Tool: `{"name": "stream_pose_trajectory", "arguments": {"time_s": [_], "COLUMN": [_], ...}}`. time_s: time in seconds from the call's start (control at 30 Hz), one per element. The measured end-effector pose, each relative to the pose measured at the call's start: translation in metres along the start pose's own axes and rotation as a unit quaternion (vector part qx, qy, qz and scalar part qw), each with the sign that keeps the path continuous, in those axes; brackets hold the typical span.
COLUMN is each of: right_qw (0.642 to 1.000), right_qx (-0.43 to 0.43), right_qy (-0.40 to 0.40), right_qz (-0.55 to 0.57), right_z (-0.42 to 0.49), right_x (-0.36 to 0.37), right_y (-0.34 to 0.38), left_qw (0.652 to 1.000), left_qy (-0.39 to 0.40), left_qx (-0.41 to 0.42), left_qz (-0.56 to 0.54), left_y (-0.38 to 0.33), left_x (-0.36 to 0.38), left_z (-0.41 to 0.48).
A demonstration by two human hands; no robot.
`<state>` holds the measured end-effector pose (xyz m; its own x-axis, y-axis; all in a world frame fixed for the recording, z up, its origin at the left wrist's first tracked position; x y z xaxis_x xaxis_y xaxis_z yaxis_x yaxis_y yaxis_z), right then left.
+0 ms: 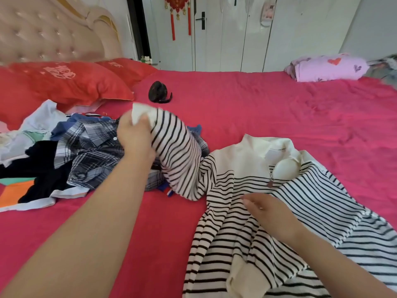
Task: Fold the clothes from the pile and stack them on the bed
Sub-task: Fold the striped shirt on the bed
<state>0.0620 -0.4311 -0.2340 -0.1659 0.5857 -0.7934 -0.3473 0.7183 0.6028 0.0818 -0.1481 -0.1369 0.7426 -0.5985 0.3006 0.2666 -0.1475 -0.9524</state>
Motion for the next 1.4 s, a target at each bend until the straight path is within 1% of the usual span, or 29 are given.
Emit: {"name": "stream_pose_trajectory", "arguments": {"time_s": [0.1,0.17,0.2,0.27,0.33,0.4,0.43,0.47,0.5,0.53,0.57,0.6,0.63,0.67,0.7,0.77,0.8,0.83,0.87,0.97,1.0,1.03,1.07,1.1,1.13,1.17,1.27,1.33,1.4], "right_qw": [0.997,0.985,0.972,0.929,0.874,0.802,0.773,0.771,0.785,0.79,0.747,0.73,0.728,0.697,0.714,0.776,0.817,0.843,0.857,0.86,0.874,0.902,0.929,0.943,0.946,0.948,0.962,0.975,0.977], "right_qx": [0.047,0.099,0.13,0.186,0.222,0.246,0.254,0.238,0.194,0.129,0.078,0.079,0.1,0.2,0.25,0.271,0.271,0.286,0.293,0.272,0.283,0.298,0.315,0.324,0.323,0.315,0.244,0.185,0.162], "right_qy": [-0.029,-0.052,-0.059,-0.077,-0.093,-0.106,-0.102,-0.064,-0.044,-0.049,-0.001,0.03,0.032,0.042,0.013,0.009,0.014,0.0,-0.017,-0.017,-0.018,-0.013,-0.011,-0.023,-0.033,-0.043,-0.083,-0.066,-0.036], "right_qz": [0.059,0.133,0.185,0.309,0.422,0.534,0.573,0.587,0.586,0.598,0.661,0.678,0.677,0.687,0.654,0.569,0.51,0.456,0.423,0.432,0.394,0.312,0.195,0.077,0.011,-0.024,-0.095,-0.102,-0.132], "right_z": [-0.006,-0.011,-0.015,-0.022,-0.031,-0.046,-0.053,-0.062,-0.069,-0.077,-0.086,-0.093,-0.095,-0.101,-0.105,-0.106,-0.105,-0.106,-0.108,-0.115,-0.118,-0.121,-0.124,-0.126,-0.128,-0.129,-0.124,-0.119,-0.116], "right_x": [-0.02,-0.033,-0.039,-0.05,-0.063,-0.073,-0.075,-0.075,-0.072,-0.076,-0.071,-0.065,-0.06,-0.058,-0.059,-0.067,-0.071,-0.078,-0.086,-0.112,-0.116,-0.118,-0.119,-0.12,-0.118,-0.116,-0.106,-0.091,-0.077], "right_y": [-0.006,-0.017,-0.025,-0.042,-0.063,-0.086,-0.097,-0.103,-0.108,-0.12,-0.125,-0.125,-0.128,-0.129,-0.135,-0.139,-0.137,-0.136,-0.135,-0.131,-0.137,-0.144,-0.151,-0.159,-0.162,-0.159,-0.139,-0.13,-0.133], "left_qw": [0.986,0.959,0.938,0.899,0.878,0.859,0.835,0.801,0.76,0.723,0.696,0.68,0.672,0.672,0.676,0.689,0.688,0.681,0.674,0.655,0.651,0.647,0.643,0.638,0.635,0.633,0.63,0.639,0.656], "left_qy": [0.117,0.188,0.22,0.294,0.35,0.406,0.453,0.503,0.546,0.577,0.595,0.601,0.596,0.582,0.564,0.52,0.499,0.482,0.465,0.428,0.42,0.411,0.401,0.391,0.384,0.381,0.378,0.353,0.327], "left_qx": [0.115,0.188,0.231,0.287,0.295,0.267,0.247,0.225,0.211,0.211,0.223,0.238,0.249,0.252,0.248,0.239,0.236,0.231,0.225,0.201,0.192,0.182,0.173,0.165,0.155,0.143,0.125,0.15,0.176], "left_qz": [0.022,0.096,0.132,0.155,0.14,0.161,0.192,0.235,0.281,0.315,0.334,0.347,0.362,0.383,0.404,0.445,0.471,0.5,0.528,0.59,0.603,0.616,0.63,0.642,0.652,0.658,0.667,0.667,0.657], "left_y": [-0.065,-0.093,-0.101,-0.098,-0.074,-0.031,-0.007,0.018,0.042,0.061,0.075,0.084,0.089,0.094,0.097,0.099,0.1,0.102,0.105,0.118,0.122,0.126,0.131,0.136,0.141,0.146,0.155,0.153,0.146], "left_x": [0.051,0.081,0.094,0.117,0.13,0.138,0.139,0.137,0.132,0.123,0.114,0.105,0.098,0.092,0.086,0.076,0.072,0.067,0.063,0.049,0.045,0.042,0.038,0.035,0.033,0.031,0.03,0.032,0.033], "left_z": [-0.027,-0.061,-0.083,-0.137,-0.189,-0.231,-0.252,-0.271,-0.288,-0.301,-0.308,-0.309,-0.305,-0.295,-0.282,-0.251,-0.236,-0.221,-0.208,-0.178,-0.172,-0.168,-0.164,-0.162,-0.16,-0.159,-0.158,-0.156,-0.151]}}
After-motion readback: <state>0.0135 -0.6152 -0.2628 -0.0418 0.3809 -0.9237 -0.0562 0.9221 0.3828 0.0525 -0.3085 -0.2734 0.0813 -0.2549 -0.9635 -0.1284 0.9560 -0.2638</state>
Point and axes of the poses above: each hand's wrist, its own z-axis towards the middle knuckle, its own x-axis out of the palm, y = z × x, the point moved 4 cm from there along z, towards the middle knuckle, and after that the axes turned 2 degrees about -x, right-handed, at the moved point
